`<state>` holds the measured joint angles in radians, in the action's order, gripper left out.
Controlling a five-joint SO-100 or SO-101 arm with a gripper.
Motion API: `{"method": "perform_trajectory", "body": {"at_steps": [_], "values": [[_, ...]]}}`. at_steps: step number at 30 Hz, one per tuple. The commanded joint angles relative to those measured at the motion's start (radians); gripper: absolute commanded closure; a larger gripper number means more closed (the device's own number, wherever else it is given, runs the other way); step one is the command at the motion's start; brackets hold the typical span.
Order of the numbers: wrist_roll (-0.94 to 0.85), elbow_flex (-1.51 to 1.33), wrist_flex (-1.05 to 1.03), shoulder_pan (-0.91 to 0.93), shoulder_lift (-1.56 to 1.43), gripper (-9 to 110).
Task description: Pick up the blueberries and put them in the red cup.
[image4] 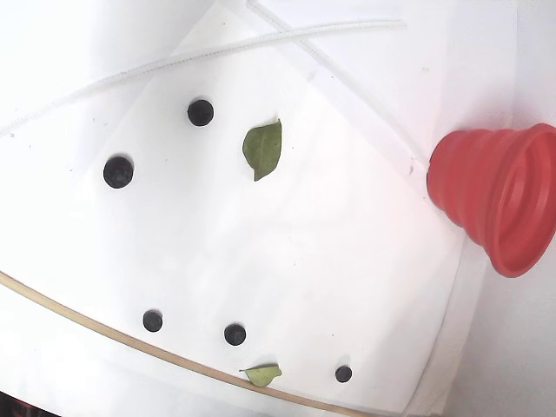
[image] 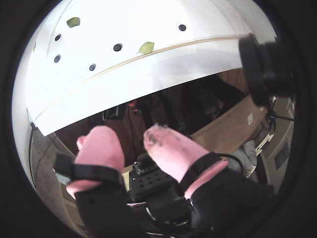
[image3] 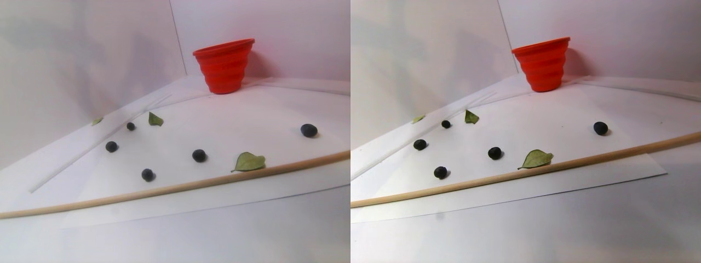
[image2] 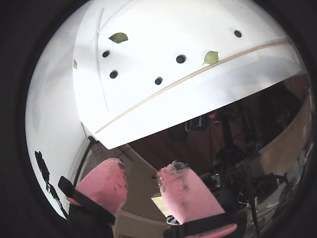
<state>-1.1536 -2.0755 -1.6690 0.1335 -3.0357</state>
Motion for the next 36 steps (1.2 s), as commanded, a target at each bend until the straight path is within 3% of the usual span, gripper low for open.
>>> {"method": "perform_trajectory", "body": {"at_steps": [1, 21, 36], "values": [[-0.063, -0.025, 0.021, -0.014, -0.023, 88], [-0.321, -0.236, 0.261, 0.054, 0.202, 88], [-0.391, -0.336, 0.463, 0.118, 0.391, 87]]}}
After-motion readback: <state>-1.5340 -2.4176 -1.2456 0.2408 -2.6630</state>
